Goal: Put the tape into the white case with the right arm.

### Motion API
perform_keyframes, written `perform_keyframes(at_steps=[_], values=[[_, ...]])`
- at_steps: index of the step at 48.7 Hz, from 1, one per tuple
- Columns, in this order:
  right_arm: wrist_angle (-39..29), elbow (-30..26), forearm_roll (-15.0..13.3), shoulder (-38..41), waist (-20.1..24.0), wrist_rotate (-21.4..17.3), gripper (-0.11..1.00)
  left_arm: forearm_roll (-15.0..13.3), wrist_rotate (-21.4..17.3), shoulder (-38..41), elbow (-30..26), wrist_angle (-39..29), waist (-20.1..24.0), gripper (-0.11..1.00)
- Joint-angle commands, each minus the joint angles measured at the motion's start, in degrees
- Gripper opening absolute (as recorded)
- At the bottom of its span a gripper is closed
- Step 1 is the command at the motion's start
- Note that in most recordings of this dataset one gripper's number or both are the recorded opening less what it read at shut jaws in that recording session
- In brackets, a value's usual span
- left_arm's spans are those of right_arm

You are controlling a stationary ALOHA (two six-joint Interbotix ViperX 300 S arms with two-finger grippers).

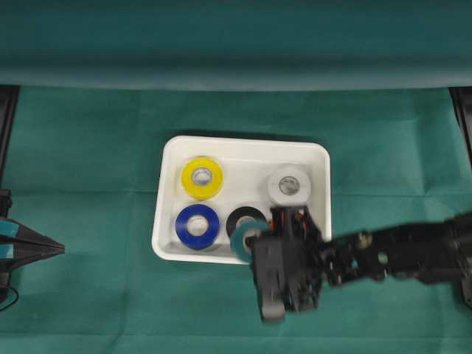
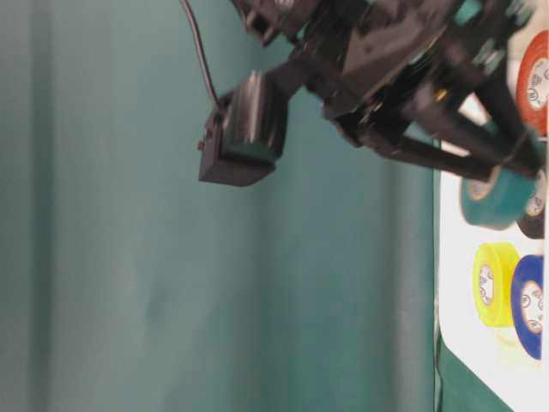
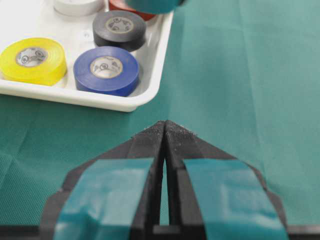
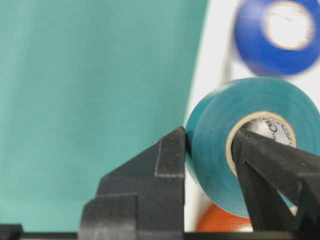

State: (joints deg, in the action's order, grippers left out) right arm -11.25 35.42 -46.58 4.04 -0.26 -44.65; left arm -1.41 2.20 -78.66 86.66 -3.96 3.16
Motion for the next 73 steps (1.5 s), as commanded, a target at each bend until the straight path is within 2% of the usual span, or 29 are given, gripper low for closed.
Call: perform_keyframes(at_steps=[1,10,21,32,53,58,68,73], values=[[2.46,-0.97,-0.53,-1.32,-3.34,0.62,0.02,-0.09,0.0,0.53,-0.62,0.53,0.18,0.0],[5.98,-1.14,-0.79,-1.32,-9.32,2.99,0.02,-0.09,0.0,0.53,-0.7,0.53,0.18,0.0],[8.09,-1.49,-0.97,0.09,-14.59,8.53,0.02,-0.09,0.0,0.53,-0.7,0.53,0.09,0.0],[11.51,-1.67,-0.97,0.97,-15.12,10.63,0.02,-0.09,0.0,0.53,-0.7,0.53,0.18,0.0],[11.78,-1.76,-0.88,1.76,-15.82,10.02,0.02,-0.09,0.0,0.53,-0.62,0.53,0.18,0.0],[11.69,-1.85,-0.88,1.76,-15.82,10.02,0.19,-0.09,0.0,0.53,-0.62,0.53,0.18,0.0],[11.69,-1.85,-0.88,1.76,-15.82,10.02,0.78,-0.09,0.0,0.53,-0.62,0.53,0.18,0.0],[11.6,-1.49,-0.88,1.58,-15.82,10.02,0.76,-0.09,0.0,0.53,-0.62,0.53,0.18,0.0]])
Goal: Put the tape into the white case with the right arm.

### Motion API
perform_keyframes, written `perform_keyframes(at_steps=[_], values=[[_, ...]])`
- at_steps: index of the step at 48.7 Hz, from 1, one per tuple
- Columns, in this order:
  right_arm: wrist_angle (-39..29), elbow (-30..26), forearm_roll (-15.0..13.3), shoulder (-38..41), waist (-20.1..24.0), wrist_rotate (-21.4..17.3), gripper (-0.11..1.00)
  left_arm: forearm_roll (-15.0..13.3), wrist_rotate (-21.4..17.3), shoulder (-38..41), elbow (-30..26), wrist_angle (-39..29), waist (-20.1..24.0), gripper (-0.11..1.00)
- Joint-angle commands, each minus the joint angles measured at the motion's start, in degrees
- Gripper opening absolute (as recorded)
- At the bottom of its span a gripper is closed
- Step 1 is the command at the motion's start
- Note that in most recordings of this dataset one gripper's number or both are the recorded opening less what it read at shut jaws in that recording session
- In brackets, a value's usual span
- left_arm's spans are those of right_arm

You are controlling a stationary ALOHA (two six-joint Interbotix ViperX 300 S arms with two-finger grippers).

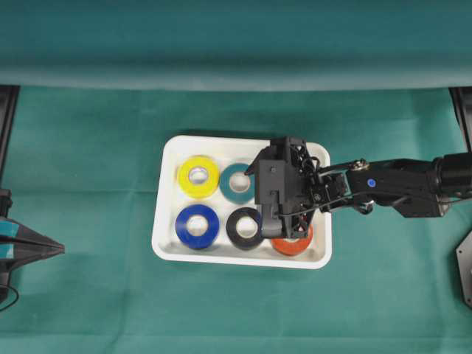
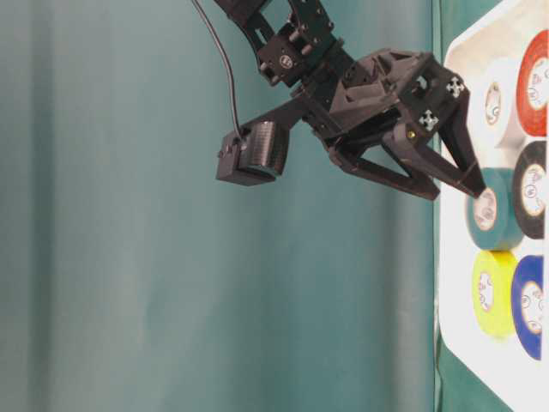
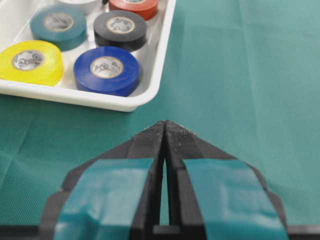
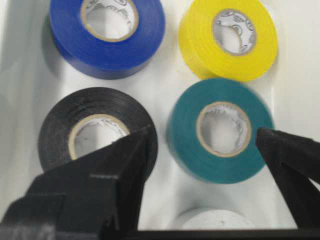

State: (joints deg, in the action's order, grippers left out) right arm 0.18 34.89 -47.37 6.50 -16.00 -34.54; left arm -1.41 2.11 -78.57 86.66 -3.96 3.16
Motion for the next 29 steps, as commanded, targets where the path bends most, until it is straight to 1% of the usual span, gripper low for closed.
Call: perform_keyframes(at_steps=[1,8,13,29], values=[[0.09,-0.79,-0.09,-0.97,-0.09,-0.09,0.76,-0.09,0.09,0.44,-0.62,0.53,0.18,0.0],[-0.79,1.14,-0.09,-2.55,0.0,-0.09,0.76,-0.09,0.09,0.44,-0.62,0.53,0.18,0.0],[-1.93,3.6,0.09,-5.19,-0.09,-0.09,0.76,-0.09,0.09,0.44,-0.62,0.53,0.18,0.0],[-1.67,15.29,0.53,-18.37,-0.09,-0.44,0.76,-0.09,0.09,0.44,-0.62,0.53,0.18,0.0]])
